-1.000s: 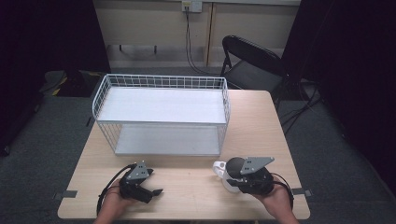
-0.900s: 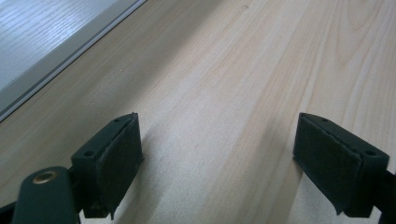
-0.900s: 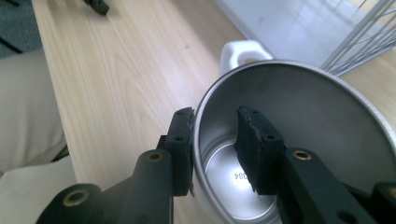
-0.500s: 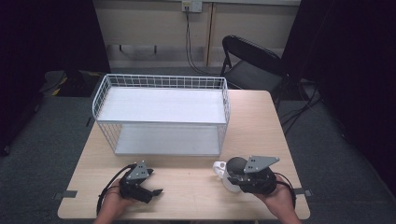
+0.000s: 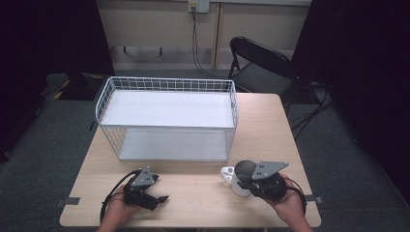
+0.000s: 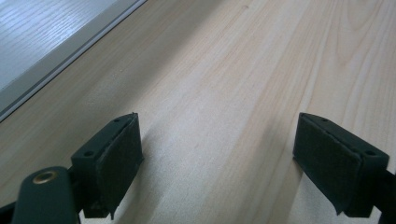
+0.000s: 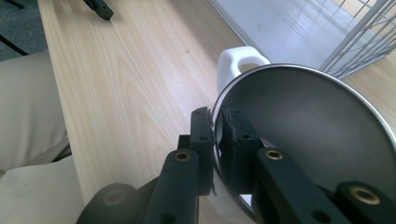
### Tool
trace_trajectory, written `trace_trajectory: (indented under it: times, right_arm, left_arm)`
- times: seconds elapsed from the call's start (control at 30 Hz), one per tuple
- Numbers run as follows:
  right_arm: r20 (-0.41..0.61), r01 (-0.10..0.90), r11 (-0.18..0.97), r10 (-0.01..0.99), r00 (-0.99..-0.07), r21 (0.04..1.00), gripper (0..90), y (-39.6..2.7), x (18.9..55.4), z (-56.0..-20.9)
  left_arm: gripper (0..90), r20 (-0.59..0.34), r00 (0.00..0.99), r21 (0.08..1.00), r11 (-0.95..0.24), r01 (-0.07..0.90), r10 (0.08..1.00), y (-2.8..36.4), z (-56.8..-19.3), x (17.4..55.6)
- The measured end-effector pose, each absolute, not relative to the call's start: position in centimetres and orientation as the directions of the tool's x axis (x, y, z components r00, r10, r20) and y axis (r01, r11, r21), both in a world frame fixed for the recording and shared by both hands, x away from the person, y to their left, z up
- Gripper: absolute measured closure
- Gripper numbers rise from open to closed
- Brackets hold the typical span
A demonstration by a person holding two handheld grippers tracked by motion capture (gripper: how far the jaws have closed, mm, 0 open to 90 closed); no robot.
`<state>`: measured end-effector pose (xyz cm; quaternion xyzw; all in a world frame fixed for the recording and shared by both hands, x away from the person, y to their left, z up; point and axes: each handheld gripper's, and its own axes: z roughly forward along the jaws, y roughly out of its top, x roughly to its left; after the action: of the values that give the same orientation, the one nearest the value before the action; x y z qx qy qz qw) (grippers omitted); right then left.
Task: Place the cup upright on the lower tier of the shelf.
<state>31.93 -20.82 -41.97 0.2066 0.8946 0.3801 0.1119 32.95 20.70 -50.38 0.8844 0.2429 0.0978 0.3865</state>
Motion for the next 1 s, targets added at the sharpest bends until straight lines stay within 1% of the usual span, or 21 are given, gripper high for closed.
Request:
trace_trajectory:
  times: [0.1,0.3,0.47,0.57,1.0]
  right_arm:
    - [-0.056,0.271,0.635,0.446,-0.893,0.723,83.2,-20.7,31.8,-41.9]
    - [-0.140,0.220,0.668,0.441,-0.887,0.711,84.1,-20.4,31.2,-42.0]
    - [-0.154,0.206,0.659,0.444,-0.882,0.724,84.4,-20.4,31.0,-41.8]
    - [-0.145,0.209,0.649,0.447,-0.883,0.732,84.4,-20.3,31.1,-41.6]
    - [-0.143,0.181,0.651,0.412,-0.900,0.737,84.5,-18.6,30.9,-40.9]
  left_arm:
    - [15.0,-0.015,0.863,0.731,-0.583,0.354,0.505,20.7,-50.4,33.0]
    - [15.0,-0.015,0.863,0.731,-0.583,0.354,0.505,20.7,-50.4,33.0]
    - [15.0,-0.015,0.863,0.731,-0.583,0.354,0.505,20.7,-50.4,33.0]
    - [15.0,-0.015,0.863,0.731,-0.584,0.354,0.505,20.7,-50.4,33.0]
    - [15.0,-0.015,0.863,0.731,-0.583,0.354,0.505,20.7,-50.4,33.0]
